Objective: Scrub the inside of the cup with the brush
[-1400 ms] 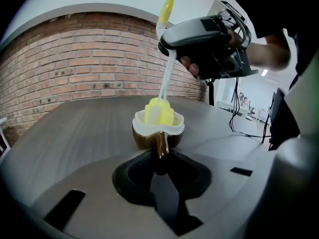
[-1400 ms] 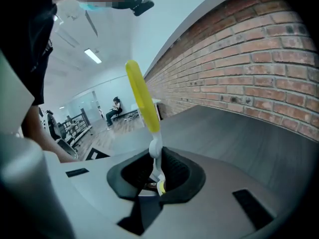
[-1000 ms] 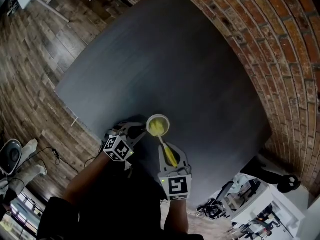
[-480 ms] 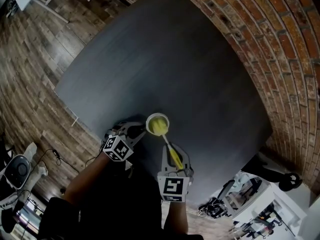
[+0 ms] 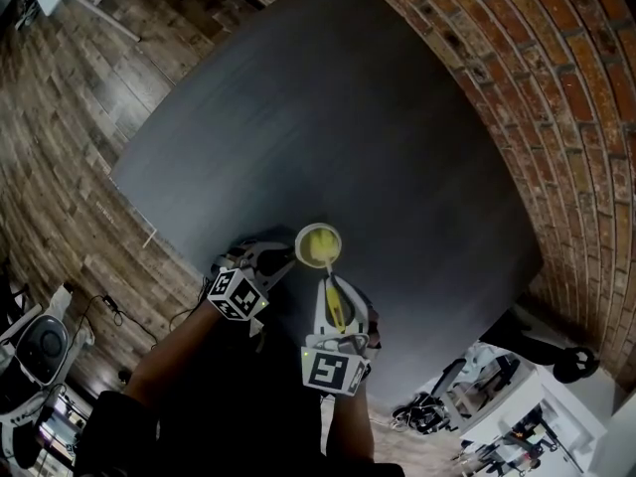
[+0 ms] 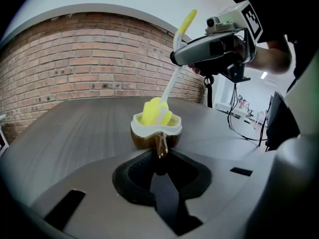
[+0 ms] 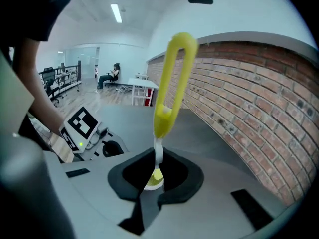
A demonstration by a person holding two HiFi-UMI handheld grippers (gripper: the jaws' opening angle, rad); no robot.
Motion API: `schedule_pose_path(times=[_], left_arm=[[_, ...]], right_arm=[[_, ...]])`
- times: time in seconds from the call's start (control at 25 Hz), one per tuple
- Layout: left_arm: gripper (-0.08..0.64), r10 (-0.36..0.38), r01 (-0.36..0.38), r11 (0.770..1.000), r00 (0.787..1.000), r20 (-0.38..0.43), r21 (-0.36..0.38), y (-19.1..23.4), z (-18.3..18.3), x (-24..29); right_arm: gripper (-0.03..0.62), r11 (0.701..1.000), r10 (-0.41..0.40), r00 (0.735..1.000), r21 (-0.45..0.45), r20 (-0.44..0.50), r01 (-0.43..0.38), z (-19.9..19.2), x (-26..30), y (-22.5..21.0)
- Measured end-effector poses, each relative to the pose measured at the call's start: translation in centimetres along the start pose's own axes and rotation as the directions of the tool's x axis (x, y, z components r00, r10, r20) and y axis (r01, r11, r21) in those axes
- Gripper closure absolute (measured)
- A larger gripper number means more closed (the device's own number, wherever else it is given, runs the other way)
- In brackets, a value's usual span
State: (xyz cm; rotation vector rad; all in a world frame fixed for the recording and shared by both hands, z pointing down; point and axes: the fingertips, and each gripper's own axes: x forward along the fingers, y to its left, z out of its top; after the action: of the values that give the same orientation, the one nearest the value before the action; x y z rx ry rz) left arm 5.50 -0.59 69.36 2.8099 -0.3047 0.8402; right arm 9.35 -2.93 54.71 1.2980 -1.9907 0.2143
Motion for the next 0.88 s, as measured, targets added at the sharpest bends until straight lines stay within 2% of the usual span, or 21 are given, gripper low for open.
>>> schedule_pose_path(times=[0.12,0.24,0.36,0.44,0.64,0.88], left_arm=[[0.48,-0.002,0.002,1.0,1.0,0.003,0.002,0.0,0.1,0.1],[0.48,-0.003,0.003,1.0,1.0,0.004,0.003,-0.1,-0.1,0.0],[0.48,-0.005,0.005,1.0,1.0,0.005,0.001,-0.1,-0.1,0.0],[0.48,-0.005,0.005,1.0,1.0,0.006,0.001,-0.1,-0.1,0.0],[0.48,-0.007,0.007,1.0,1.0,0.002,0.007,0.0,-0.3,-0.3],[0.48,-0.011,0.011,1.0,1.0,-0.001,0.006,-0.1,-0.4,-0.3]], right_arm=[[0.543,0.998,0.008,0.996,0.068,0.087,-0.014,1.0,0.4,-0.1],[0.545,0.986,-0.027,0.986,0.166,0.162,-0.001,1.8,0.7,-0.6],[0.545,0.941,-0.065,0.979,0.338,0.195,-0.005,1.9,1.0,-1.2],[0.545,0.919,-0.061,0.977,0.394,0.206,-0.026,2.0,1.2,-1.4],[0.545,0.909,-0.009,0.977,0.409,0.212,-0.08,2.2,1.2,-1.1],[0.545,0.921,0.077,0.979,0.362,0.189,-0.142,2.3,0.8,-0.1]])
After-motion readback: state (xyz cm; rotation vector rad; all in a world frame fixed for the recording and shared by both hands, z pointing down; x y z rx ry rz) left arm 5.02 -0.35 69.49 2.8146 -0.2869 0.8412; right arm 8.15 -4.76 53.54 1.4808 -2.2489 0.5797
